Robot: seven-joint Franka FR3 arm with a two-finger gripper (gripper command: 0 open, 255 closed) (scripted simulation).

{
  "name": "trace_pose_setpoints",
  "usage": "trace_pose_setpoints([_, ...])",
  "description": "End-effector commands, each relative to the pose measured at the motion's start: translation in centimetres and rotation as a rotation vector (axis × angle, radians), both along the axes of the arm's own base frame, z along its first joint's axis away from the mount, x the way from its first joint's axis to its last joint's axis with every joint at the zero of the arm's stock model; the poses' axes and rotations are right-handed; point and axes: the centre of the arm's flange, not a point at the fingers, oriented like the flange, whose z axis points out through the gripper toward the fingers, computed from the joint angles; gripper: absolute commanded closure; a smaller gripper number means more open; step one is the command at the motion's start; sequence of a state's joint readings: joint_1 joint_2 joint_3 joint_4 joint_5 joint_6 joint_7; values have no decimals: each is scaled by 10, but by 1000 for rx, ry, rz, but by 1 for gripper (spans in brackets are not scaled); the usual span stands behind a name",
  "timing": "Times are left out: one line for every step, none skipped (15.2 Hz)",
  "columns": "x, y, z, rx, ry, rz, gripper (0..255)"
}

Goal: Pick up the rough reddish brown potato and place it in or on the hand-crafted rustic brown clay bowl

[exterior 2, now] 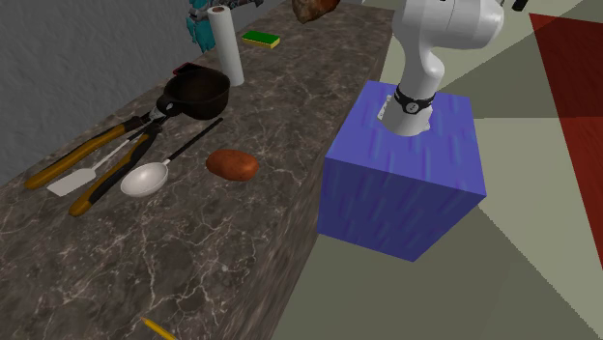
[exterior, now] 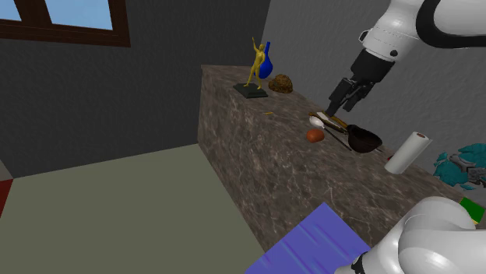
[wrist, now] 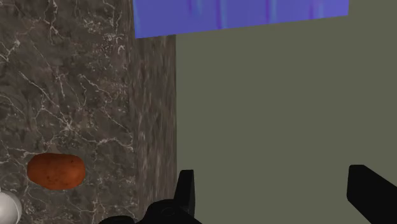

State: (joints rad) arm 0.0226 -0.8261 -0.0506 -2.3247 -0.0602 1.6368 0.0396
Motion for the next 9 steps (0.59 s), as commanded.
trace_pose_setpoints([0, 0, 0, 0, 0, 0, 0])
trace_pose_setpoints([-1, -11, -7, -3, 8, 42, 0])
trace_pose_setpoints([-1, -23, -14, -7, 16, 85, 0])
trace_pose_setpoints([-1, -34, -20, -10, 23, 127, 0])
trace_pose_setpoints([-1, -46, -27, -13, 31, 169, 0])
trace_pose_setpoints([0, -57, -34, -16, 39, 212, 0])
trace_pose_setpoints([1, -69, -41, -20, 47, 254, 0])
trace_pose_setpoints([3, -80, -47, -23, 55, 296, 0])
trace_pose_setpoints([5, -91, -54, -26, 63, 339, 0])
